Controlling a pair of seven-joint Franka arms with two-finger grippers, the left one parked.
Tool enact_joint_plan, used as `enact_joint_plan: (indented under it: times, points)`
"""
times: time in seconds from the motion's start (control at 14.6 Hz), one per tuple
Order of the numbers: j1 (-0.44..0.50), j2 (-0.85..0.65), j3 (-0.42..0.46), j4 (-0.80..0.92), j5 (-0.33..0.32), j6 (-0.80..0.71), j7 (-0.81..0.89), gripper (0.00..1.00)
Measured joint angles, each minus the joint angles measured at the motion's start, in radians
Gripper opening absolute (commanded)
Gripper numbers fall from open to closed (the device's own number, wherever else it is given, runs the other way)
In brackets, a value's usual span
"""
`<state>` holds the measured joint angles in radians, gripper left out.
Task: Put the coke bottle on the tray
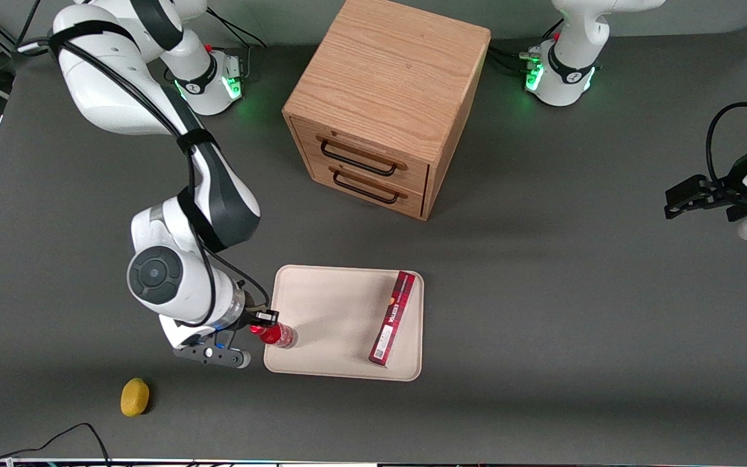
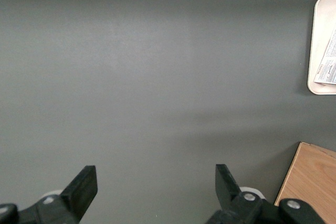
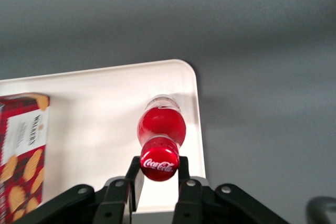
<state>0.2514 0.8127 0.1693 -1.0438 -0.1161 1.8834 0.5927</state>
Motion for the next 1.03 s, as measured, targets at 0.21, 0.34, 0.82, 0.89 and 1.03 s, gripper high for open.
enact_joint_plan:
  times: [0.21,0.34,0.82,0.89,1.03]
  points:
    - [0.006,0.027,0.0,0.001,-0.032,0.025,0.005,0.15]
    - [0.01,0.033,0.0,0.004,-0.045,0.035,0.019,0.75]
    - [-0.002,-0.097,0.006,-0.111,-0.046,-0.008,0.023,1.0]
    - [-0.014,-0.179,0.012,-0.197,-0.046,-0.017,0.02,1.0]
    - [-0.045,-0.375,0.015,-0.386,-0.011,-0.031,-0.019,1.0]
